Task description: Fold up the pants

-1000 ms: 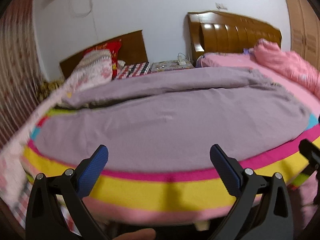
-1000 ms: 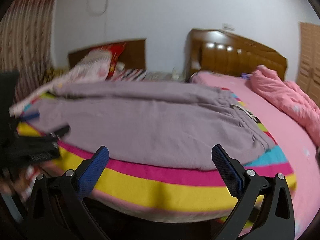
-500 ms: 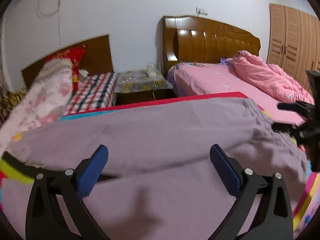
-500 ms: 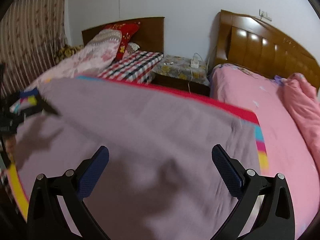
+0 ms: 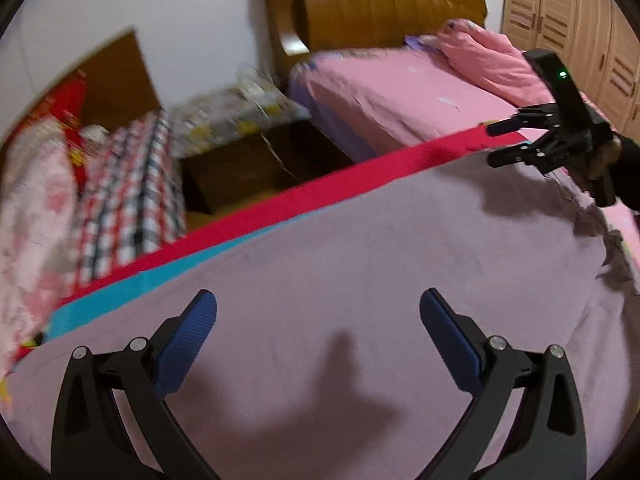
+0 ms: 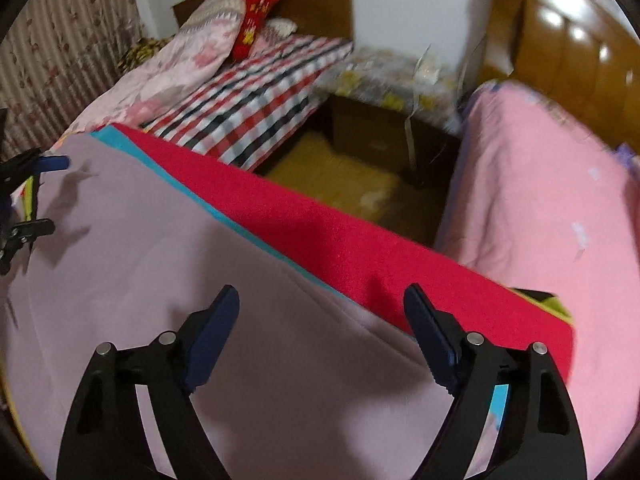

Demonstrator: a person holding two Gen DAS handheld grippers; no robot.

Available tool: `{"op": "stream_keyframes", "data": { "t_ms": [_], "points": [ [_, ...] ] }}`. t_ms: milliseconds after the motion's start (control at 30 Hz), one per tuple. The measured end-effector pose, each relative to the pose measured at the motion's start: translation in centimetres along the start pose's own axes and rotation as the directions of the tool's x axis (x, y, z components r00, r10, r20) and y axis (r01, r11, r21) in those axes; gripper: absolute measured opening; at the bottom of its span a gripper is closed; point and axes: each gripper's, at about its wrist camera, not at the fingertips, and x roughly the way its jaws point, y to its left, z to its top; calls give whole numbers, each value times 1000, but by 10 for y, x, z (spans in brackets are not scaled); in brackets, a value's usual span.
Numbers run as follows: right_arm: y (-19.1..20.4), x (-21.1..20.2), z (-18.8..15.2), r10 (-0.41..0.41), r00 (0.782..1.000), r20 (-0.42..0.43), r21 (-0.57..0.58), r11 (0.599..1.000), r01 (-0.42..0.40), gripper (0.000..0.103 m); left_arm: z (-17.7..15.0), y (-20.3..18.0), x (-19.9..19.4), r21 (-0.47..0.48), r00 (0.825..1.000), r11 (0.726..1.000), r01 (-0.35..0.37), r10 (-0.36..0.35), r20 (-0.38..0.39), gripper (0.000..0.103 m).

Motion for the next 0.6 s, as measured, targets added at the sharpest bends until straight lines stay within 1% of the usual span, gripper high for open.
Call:
{"op": "stream_keyframes", "data": {
  "t_ms": [33, 67, 100, 133, 167, 200, 233, 267, 333, 400, 467, 567, 600],
  "points": [
    [-2, 6, 0, 20, 999, -29, -15, 1000, -21, 81, 1, 4, 5, 6, 1000, 1000, 20, -20, -16, 101],
    [-2, 11, 3, 31, 999, -44, -31, 999, -32, 74, 4, 9, 12, 21, 999, 999, 41, -40, -35, 101],
    [-1, 13, 1, 54, 997, -58, -45, 997, -57, 66, 6, 11, 19, 40, 998, 998, 46, -44, -47, 101],
    [0, 13, -1, 83, 995, -58, -56, 995, -86, 62, 7, 12, 23, 54, 997, 997, 50, -47, -56, 101],
    [4, 9, -3, 91, 995, -46, -71, 993, -94, 48, 9, 13, 28, 78, 997, 995, 55, -50, -64, 101],
    [10, 1, -6, 79, 997, -25, -113, 990, -82, 25, 11, 14, 31, 96, 997, 994, 53, -47, -63, 101],
    [16, -4, -7, 43, 999, -8, -141, 989, -43, 15, 10, 15, 31, 103, 997, 993, 52, -46, -60, 101],
    [24, -14, -11, 11, 1000, 18, -171, 985, -8, 15, 13, 17, 33, 109, 997, 993, 56, -50, -57, 101],
    [39, -36, -19, -14, 996, 85, -205, 978, 32, 15, 18, 20, 36, 115, 997, 991, 66, -60, -53, 101],
    [56, -60, -30, -36, 988, 150, -238, 969, 71, 15, 23, 23, 39, 127, 996, 989, 75, -70, -49, 101],
    [75, -84, -44, -66, 974, 216, -255, 959, 122, 15, 26, 26, 40, 132, 995, 987, 89, -82, -53, 101],
    [83, -101, -60, -86, 963, 254, -239, 959, 149, 15, 30, 27, 40, 136, 993, 985, 105, -97, -63, 101],
    [88, -105, -65, -96, 960, 264, -235, 959, 160, 15, 30, 27, 38, 121, 993, 987, 109, -101, -67, 101]
  ]
}}
